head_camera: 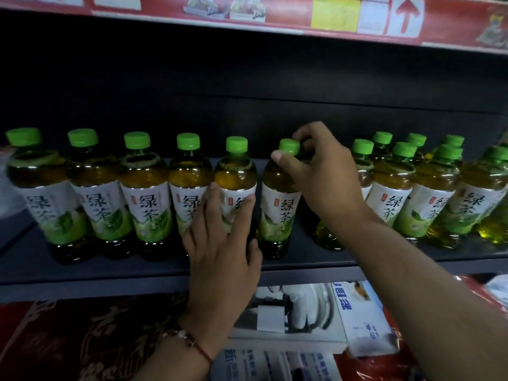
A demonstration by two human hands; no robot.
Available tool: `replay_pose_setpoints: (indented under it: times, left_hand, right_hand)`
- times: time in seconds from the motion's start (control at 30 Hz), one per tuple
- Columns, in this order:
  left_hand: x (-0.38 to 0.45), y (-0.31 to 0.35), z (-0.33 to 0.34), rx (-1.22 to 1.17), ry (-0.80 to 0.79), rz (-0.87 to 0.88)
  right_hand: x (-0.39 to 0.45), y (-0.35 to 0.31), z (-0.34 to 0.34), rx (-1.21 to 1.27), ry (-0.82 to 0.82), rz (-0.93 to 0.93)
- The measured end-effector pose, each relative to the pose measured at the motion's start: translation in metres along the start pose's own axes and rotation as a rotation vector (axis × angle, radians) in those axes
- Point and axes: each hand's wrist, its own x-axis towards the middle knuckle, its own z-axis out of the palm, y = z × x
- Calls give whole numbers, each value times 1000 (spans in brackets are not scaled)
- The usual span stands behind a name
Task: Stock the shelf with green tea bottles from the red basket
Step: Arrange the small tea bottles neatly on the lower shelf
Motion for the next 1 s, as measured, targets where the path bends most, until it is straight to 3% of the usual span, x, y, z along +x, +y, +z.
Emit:
replay_pose_setpoints:
  times: [0.27, 0.47, 0.73, 0.8, 0.93, 1.0]
  left_hand:
    - [-5, -7, -3, -91, -55, 35]
    - [-10, -9, 0, -157, -81, 25]
    - [-6, -3, -6, -177, -117, -2]
    - [-10, -2, -9, -178, -131, -13]
    - [-23, 0, -8, -221, -176, -33]
    - [-29, 1, -4, -244, -226, -64]
  right_hand:
    - [-50, 26, 21, 467, -220, 97]
    - [-80, 63, 43, 287, -316, 243]
    - [-81, 66, 47, 244, -294, 195]
    - [-83, 67, 36, 197, -241, 196]
    - [-82, 77, -4, 222, 75, 351]
    - [-81, 90, -17, 227, 107, 431]
